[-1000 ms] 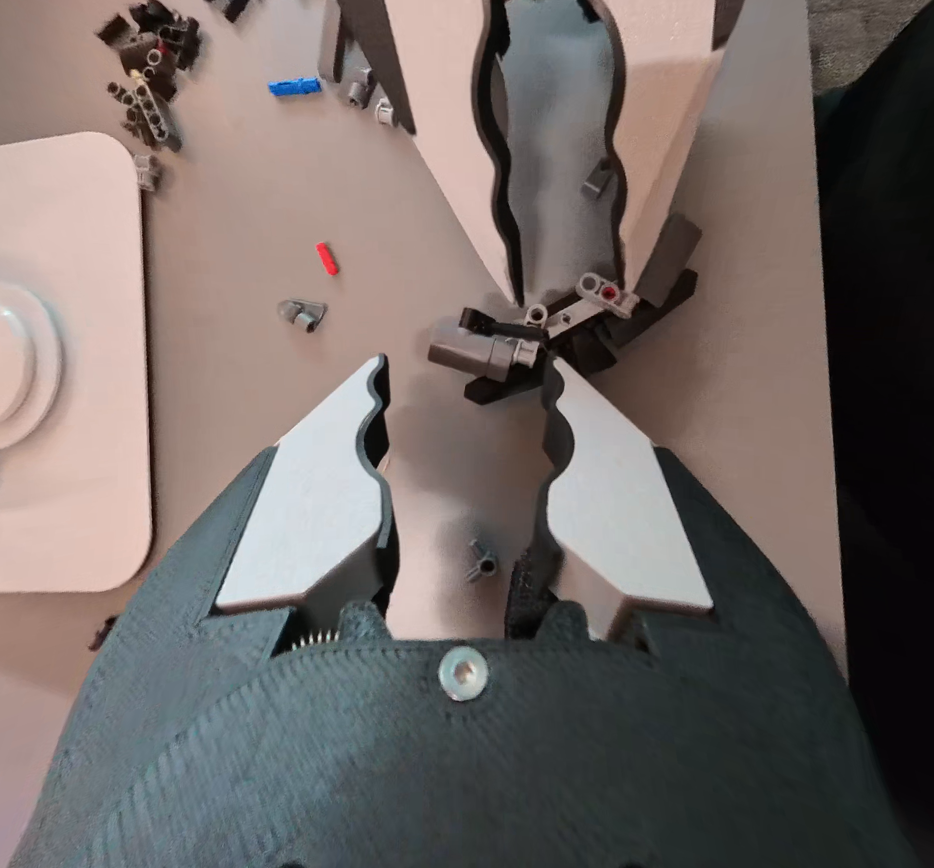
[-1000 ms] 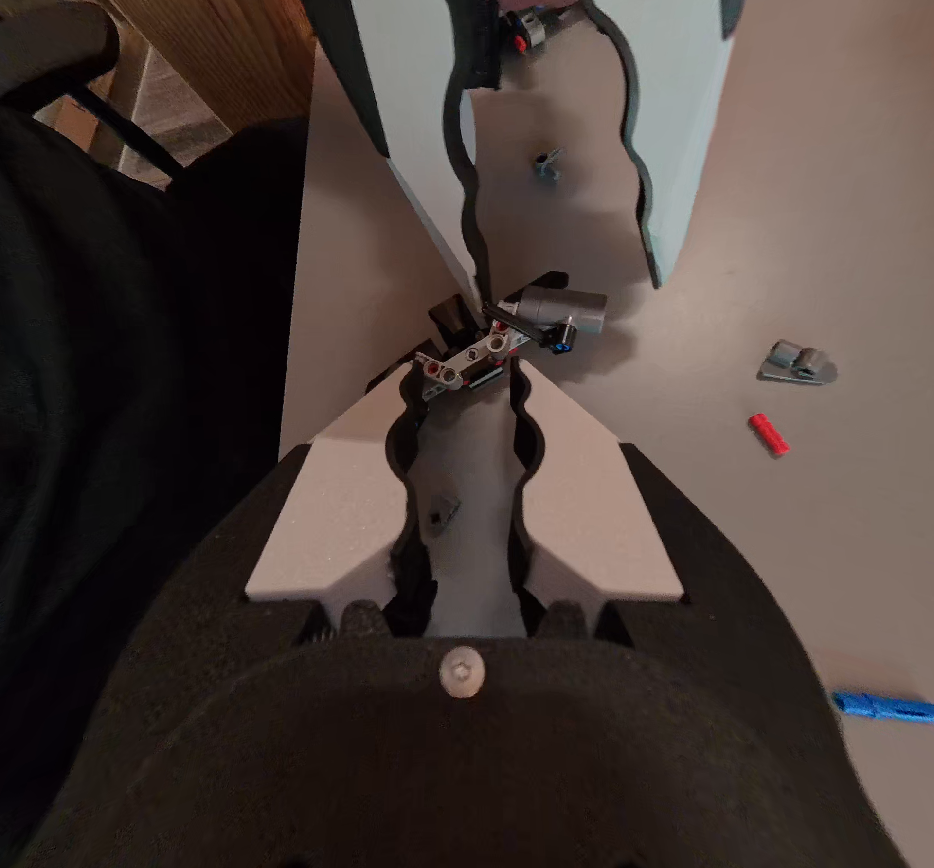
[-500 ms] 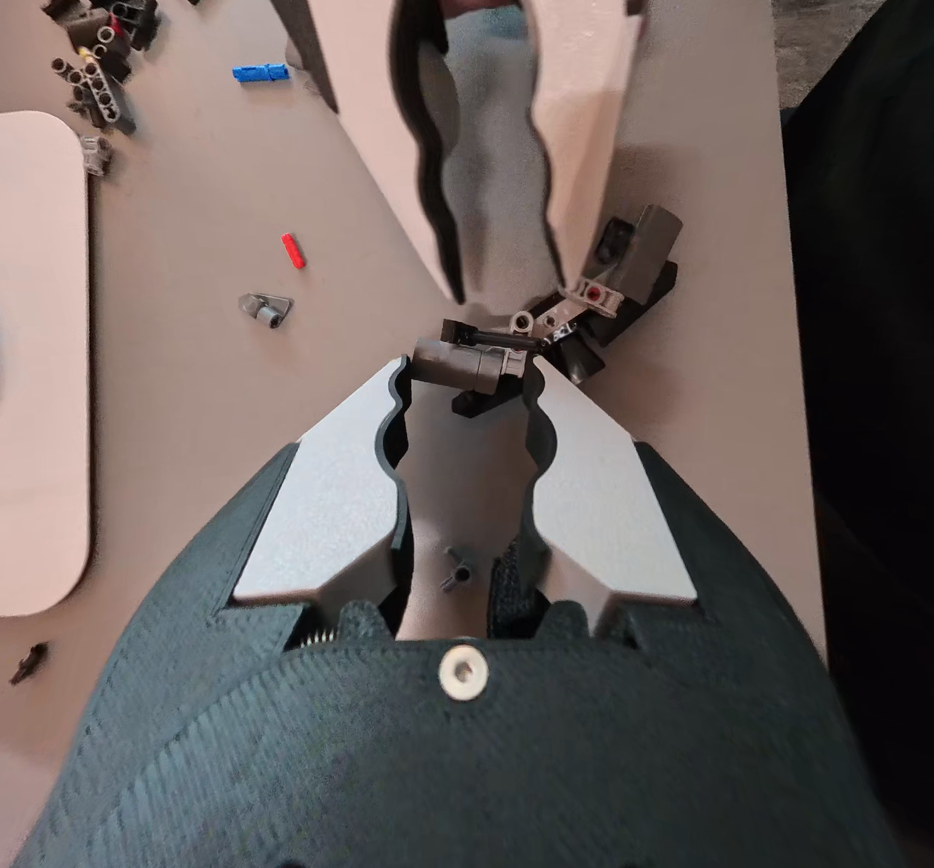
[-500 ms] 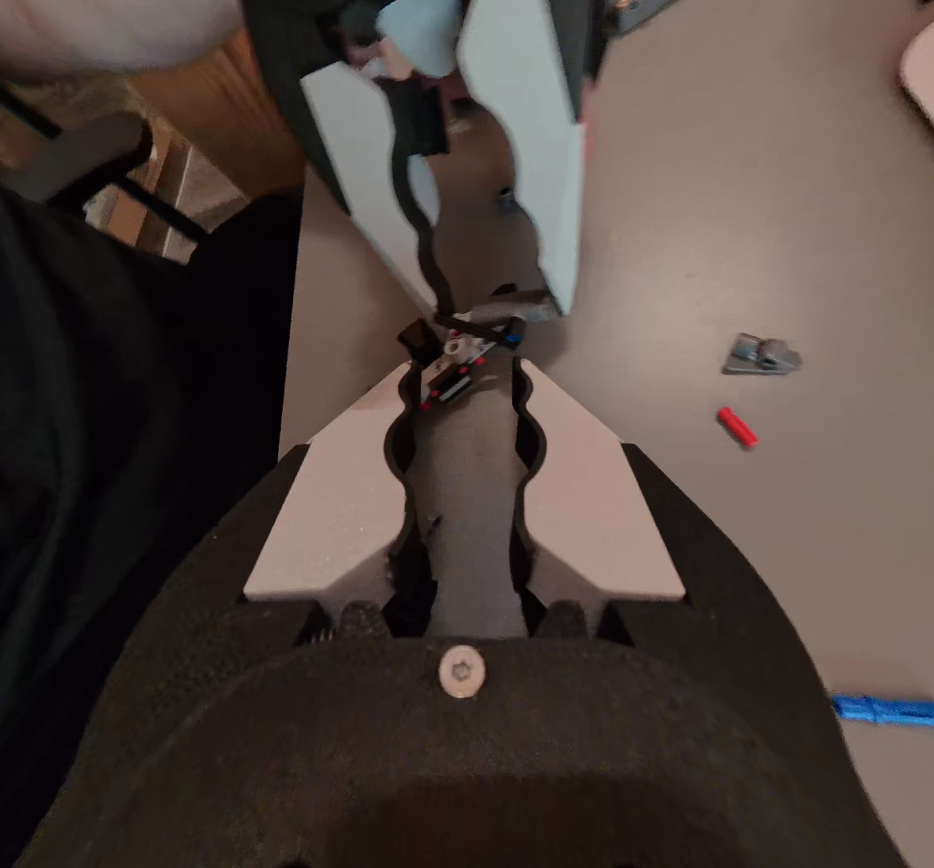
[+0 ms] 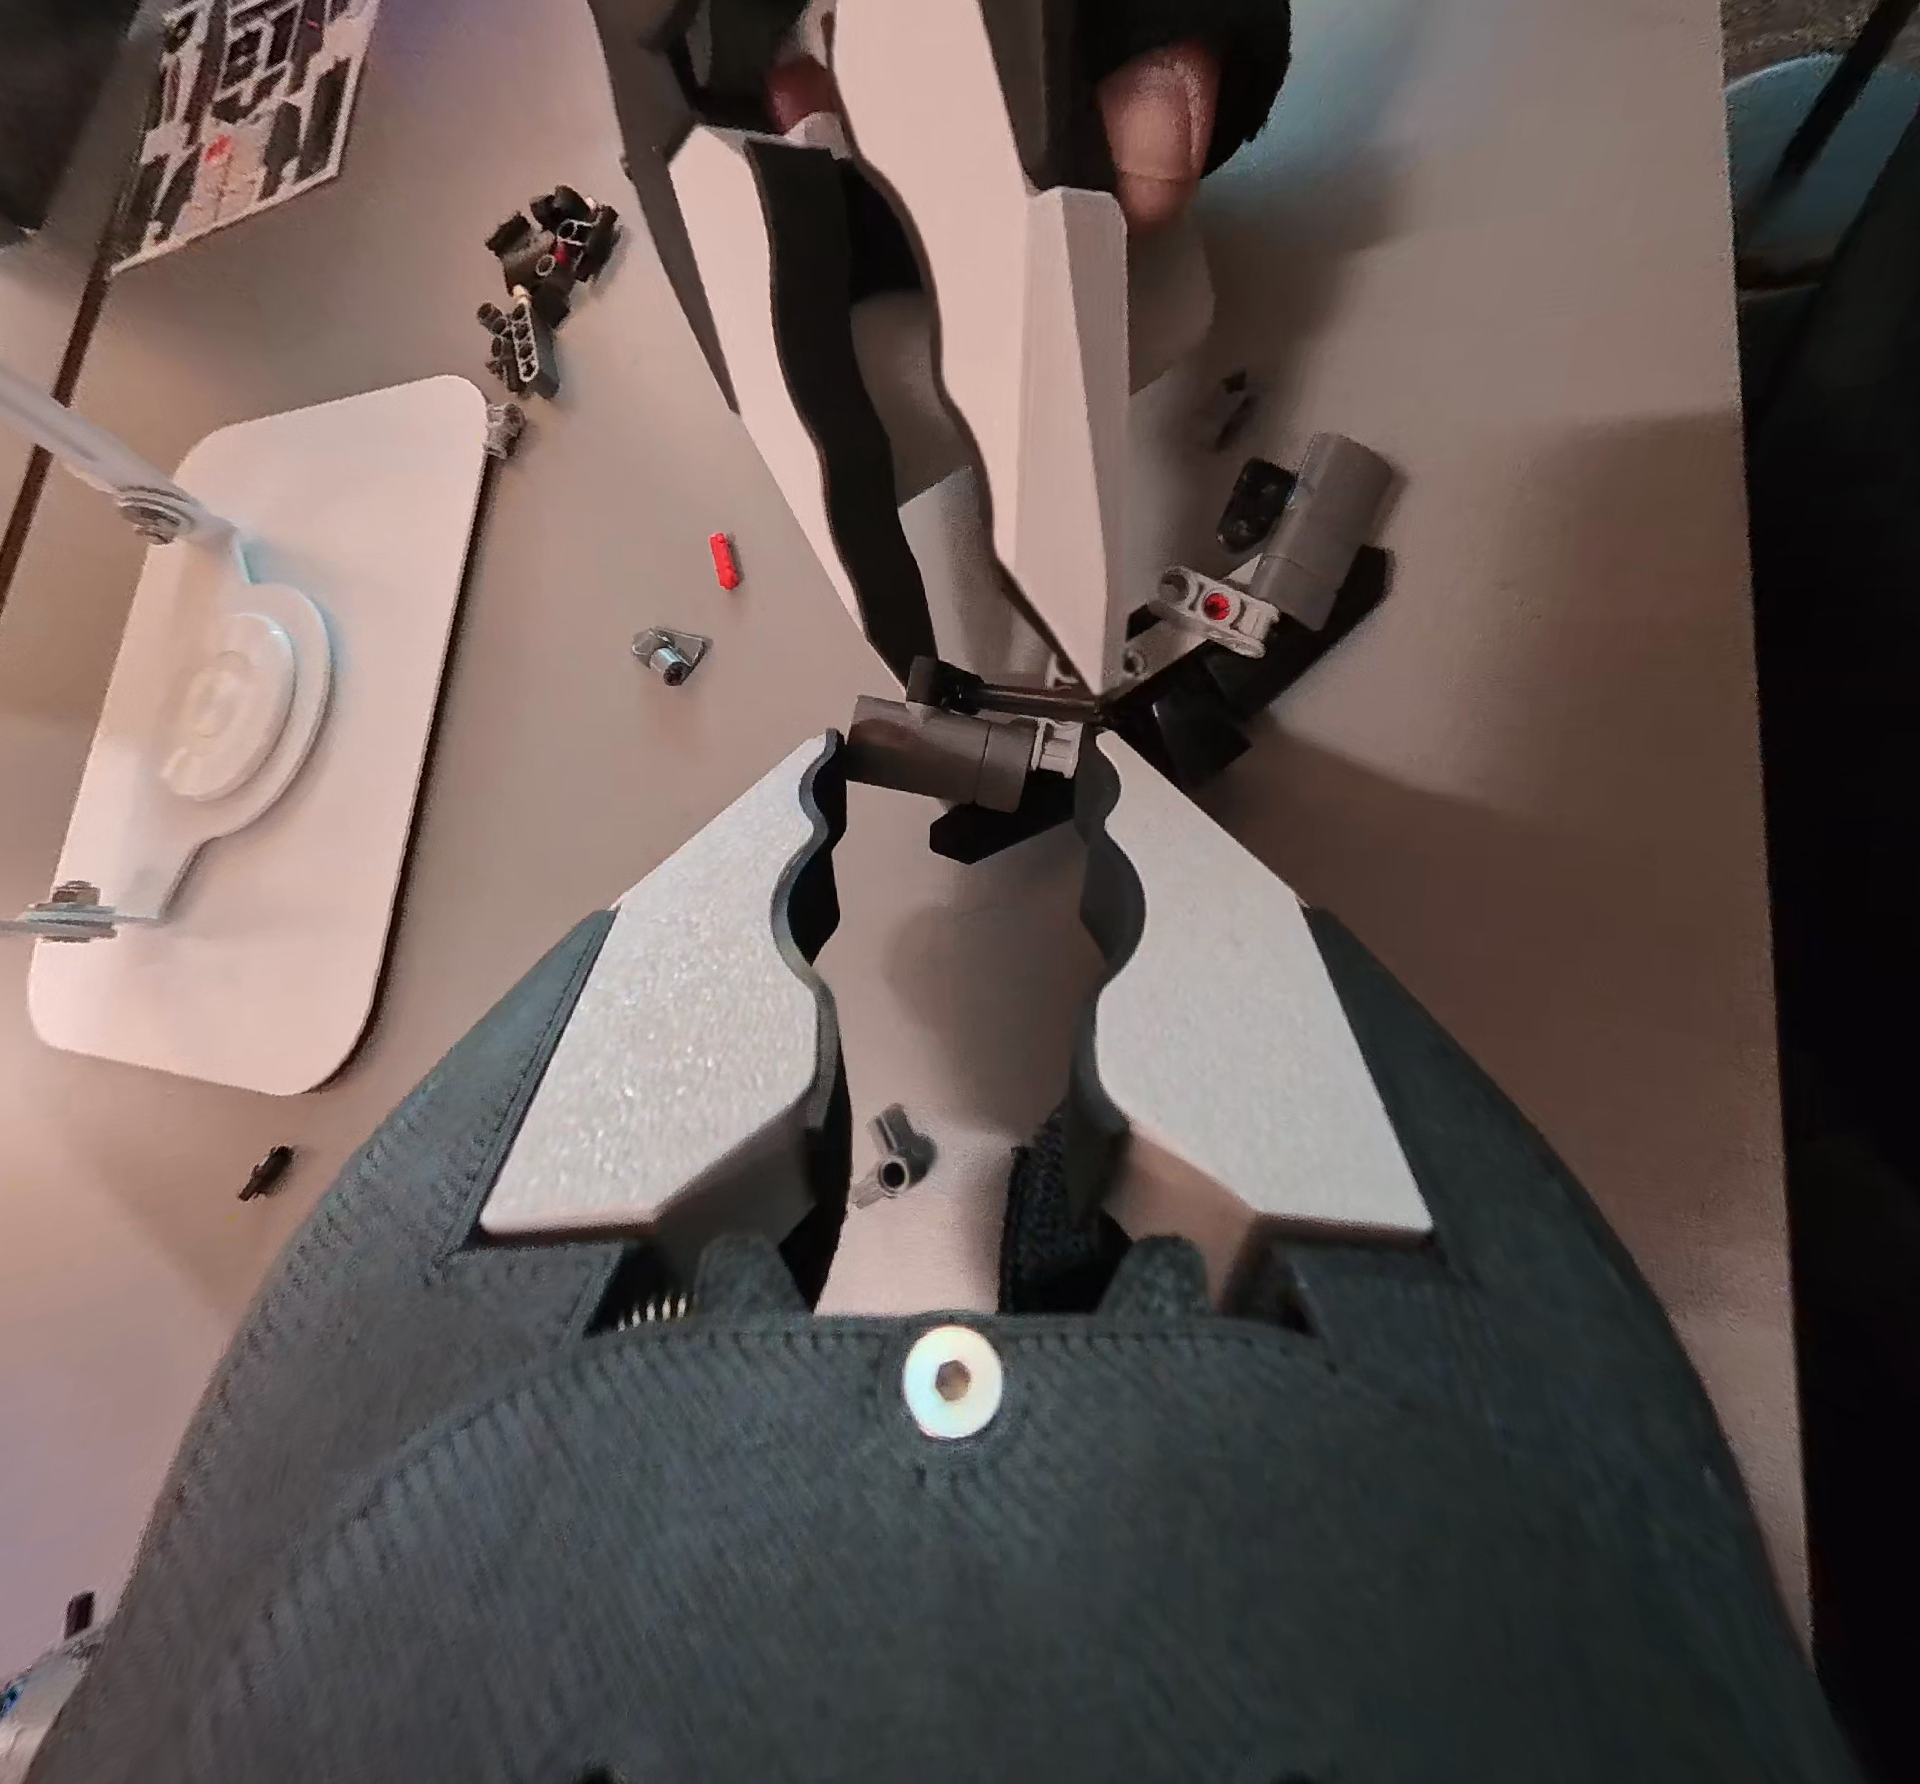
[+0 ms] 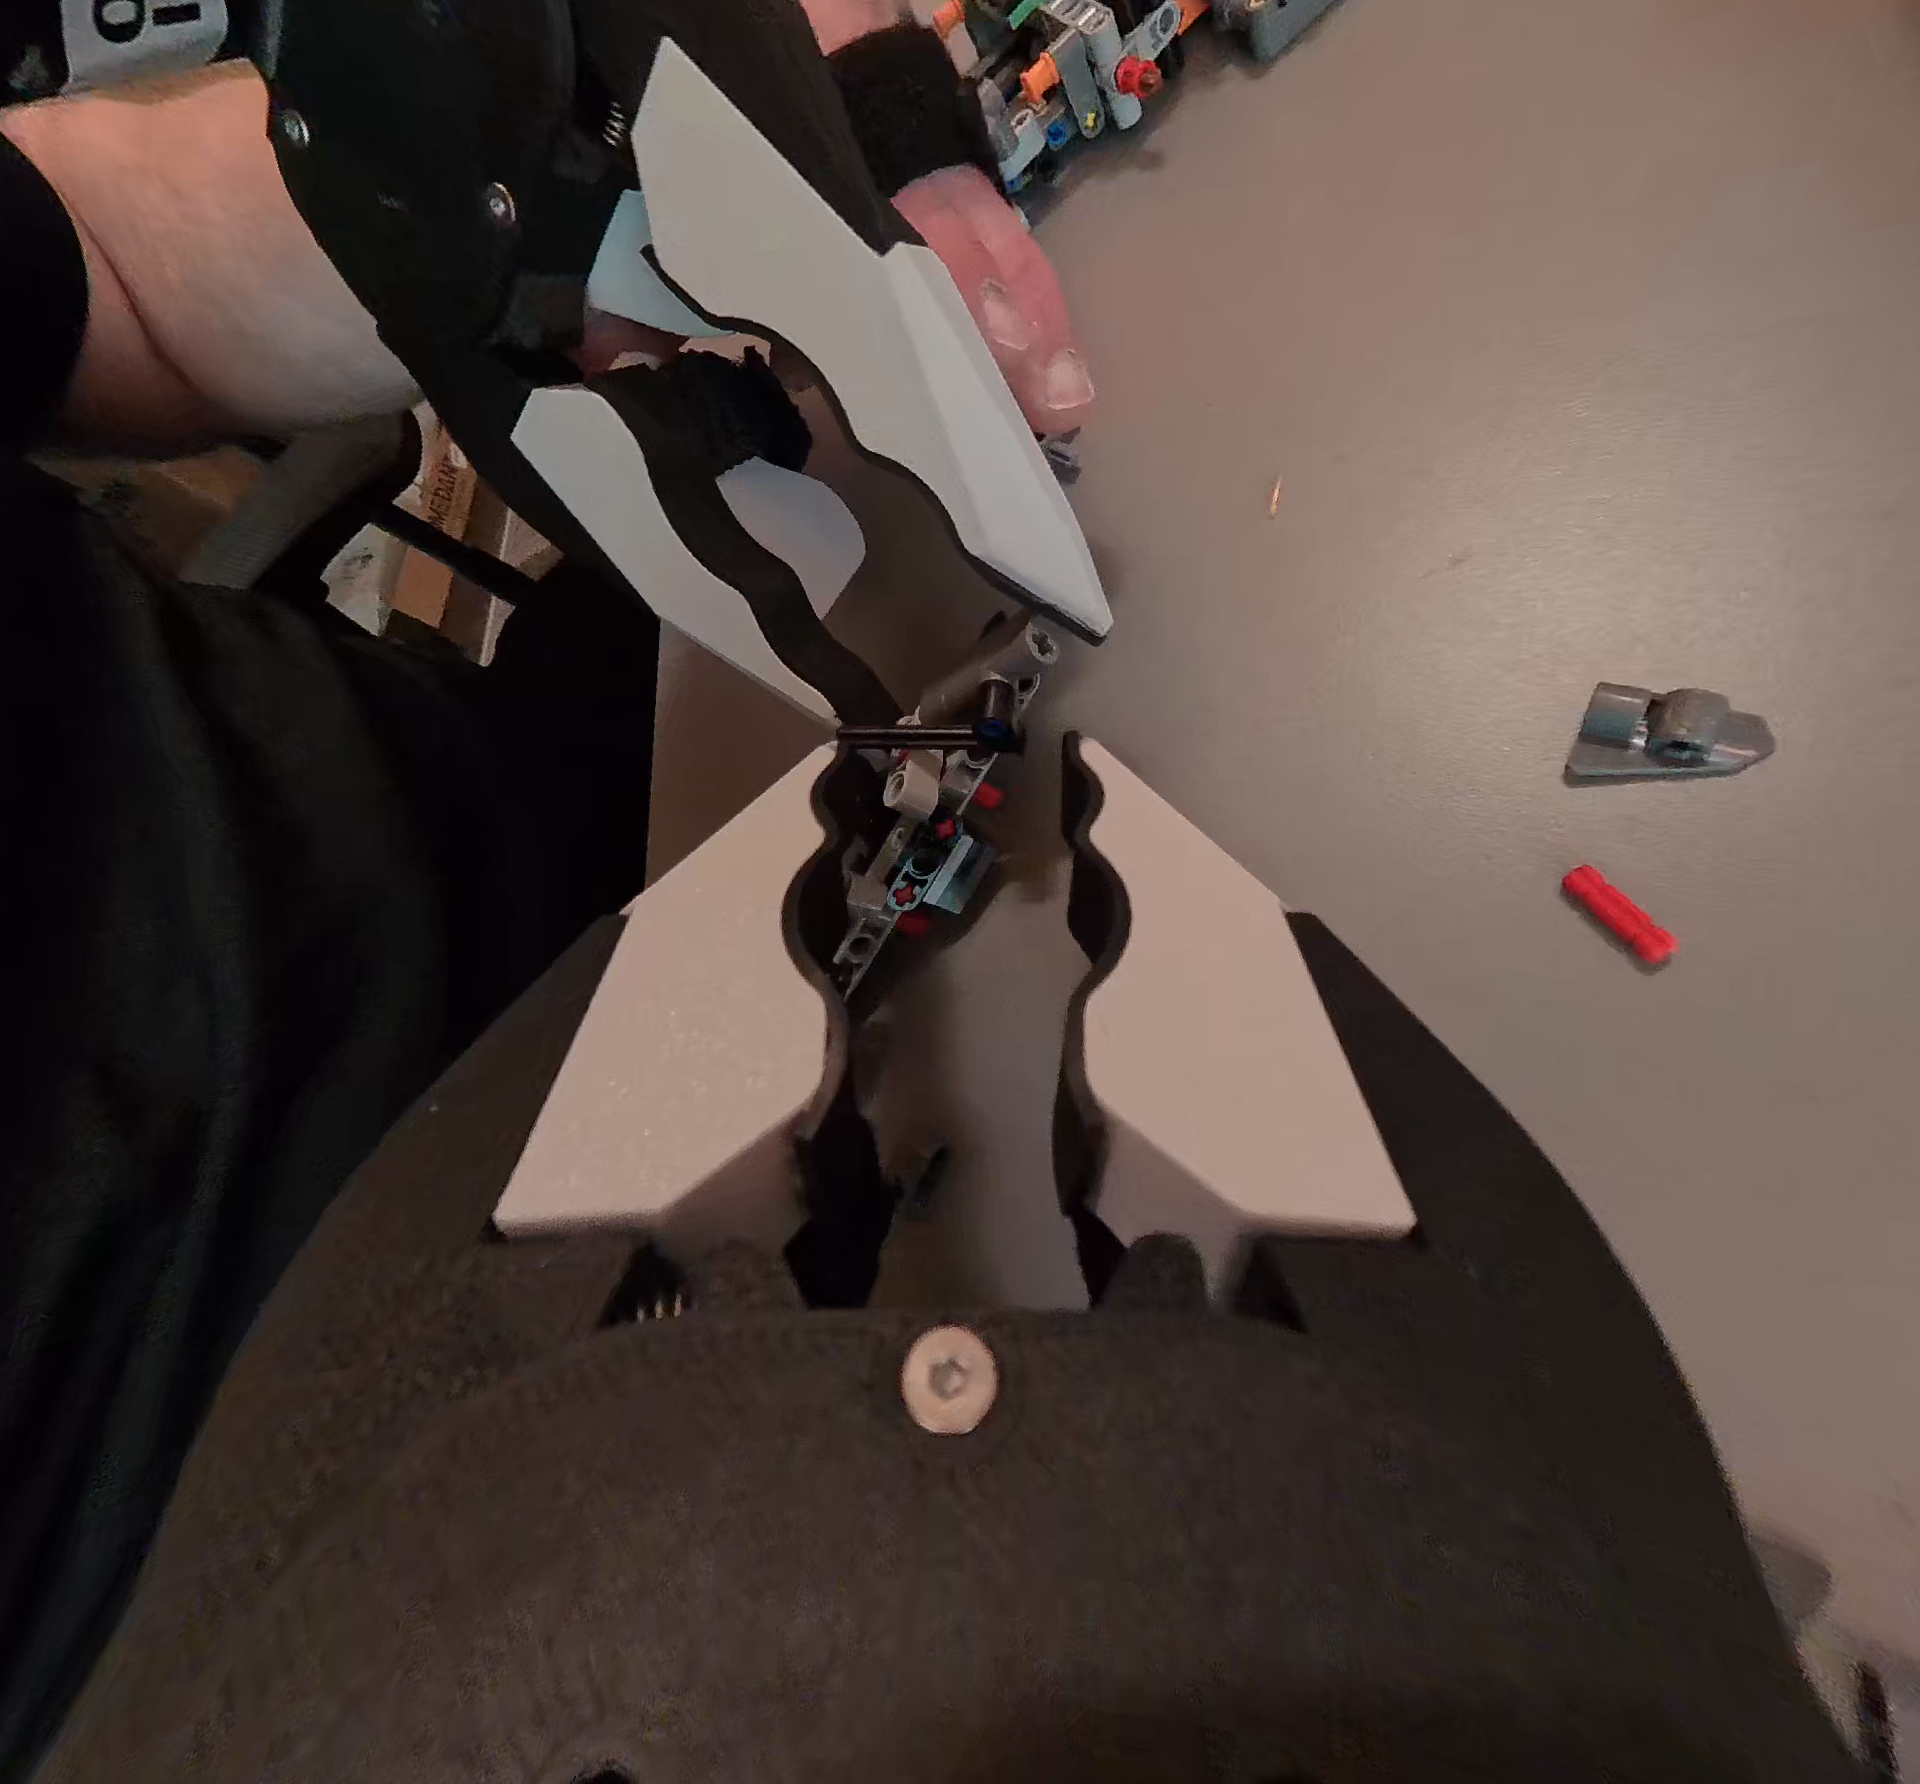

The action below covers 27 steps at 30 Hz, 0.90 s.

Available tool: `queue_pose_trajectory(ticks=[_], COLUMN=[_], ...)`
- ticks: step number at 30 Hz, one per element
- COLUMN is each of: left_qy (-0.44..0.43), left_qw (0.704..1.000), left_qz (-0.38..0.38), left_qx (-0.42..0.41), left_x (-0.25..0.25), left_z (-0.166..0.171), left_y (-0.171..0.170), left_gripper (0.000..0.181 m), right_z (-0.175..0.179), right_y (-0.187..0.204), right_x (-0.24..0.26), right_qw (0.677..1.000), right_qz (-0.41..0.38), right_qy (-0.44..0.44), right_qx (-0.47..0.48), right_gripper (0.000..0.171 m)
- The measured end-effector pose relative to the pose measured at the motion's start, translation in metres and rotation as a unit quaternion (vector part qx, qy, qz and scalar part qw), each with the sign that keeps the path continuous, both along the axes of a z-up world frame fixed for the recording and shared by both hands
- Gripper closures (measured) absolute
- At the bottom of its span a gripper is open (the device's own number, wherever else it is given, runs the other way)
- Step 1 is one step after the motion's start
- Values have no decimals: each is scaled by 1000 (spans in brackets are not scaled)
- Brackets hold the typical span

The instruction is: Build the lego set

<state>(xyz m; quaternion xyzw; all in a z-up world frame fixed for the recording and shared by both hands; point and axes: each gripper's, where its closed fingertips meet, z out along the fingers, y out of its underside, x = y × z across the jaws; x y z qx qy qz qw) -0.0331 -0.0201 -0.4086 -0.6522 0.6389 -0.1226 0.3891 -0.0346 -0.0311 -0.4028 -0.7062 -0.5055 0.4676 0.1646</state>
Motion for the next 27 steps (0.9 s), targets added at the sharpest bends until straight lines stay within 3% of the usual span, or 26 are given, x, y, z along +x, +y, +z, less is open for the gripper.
queue_pose_trajectory(ticks=[6, 11, 14, 18, 27], left_qy=[-6, -4, -4, 0, 10], left_qw=[1000, 1000, 1000, 1000, 999], left_qz=[13, 23, 27, 28, 37], left_qx=[5, 7, 8, 12, 17], left_x=[-1, 0, 1, -1, -1], left_z=[0, 0, 0, -1, -2], left_y=[0, 0, -1, -2, -1], left_gripper=[139, 139, 139, 139, 139], right_z=[1, 0, -2, -2, -3], right_y=[-5, -6, -7, -8, -8], right_x=[-2, -3, -5, -5, -5], right_qw=[1000, 999, 997, 997, 996], right_qz=[3, -11, -22, -24, -21], right_qy=[3, -12, -20, -12, -20], right_qx=[-6, 42, 65, 65, 78], right_gripper=[113, 117, 130, 136, 137])
